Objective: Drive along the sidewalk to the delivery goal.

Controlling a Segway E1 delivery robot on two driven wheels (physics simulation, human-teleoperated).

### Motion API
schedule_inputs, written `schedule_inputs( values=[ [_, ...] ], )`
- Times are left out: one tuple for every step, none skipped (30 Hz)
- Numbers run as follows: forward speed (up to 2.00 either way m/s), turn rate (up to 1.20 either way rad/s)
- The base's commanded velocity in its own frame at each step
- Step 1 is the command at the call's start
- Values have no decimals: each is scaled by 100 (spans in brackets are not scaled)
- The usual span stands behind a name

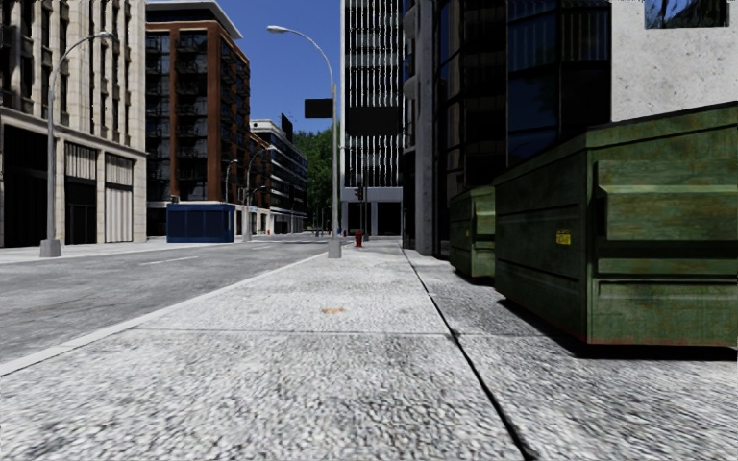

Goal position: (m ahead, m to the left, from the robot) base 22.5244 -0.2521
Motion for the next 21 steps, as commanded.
schedule_inputs(
  values=[
    [200,0],
    [200,0],
    [200,0],
    [200,0],
    [200,0],
    [200,0],
    [200,0],
    [200,0],
    [200,0],
    [200,0],
    [200,0],
    [200,0],
    [200,0],
    [200,0],
    [200,0],
    [200,0],
    [200,0],
    [200,0],
    [200,0],
    [200,0],
    [200,0]
  ],
)
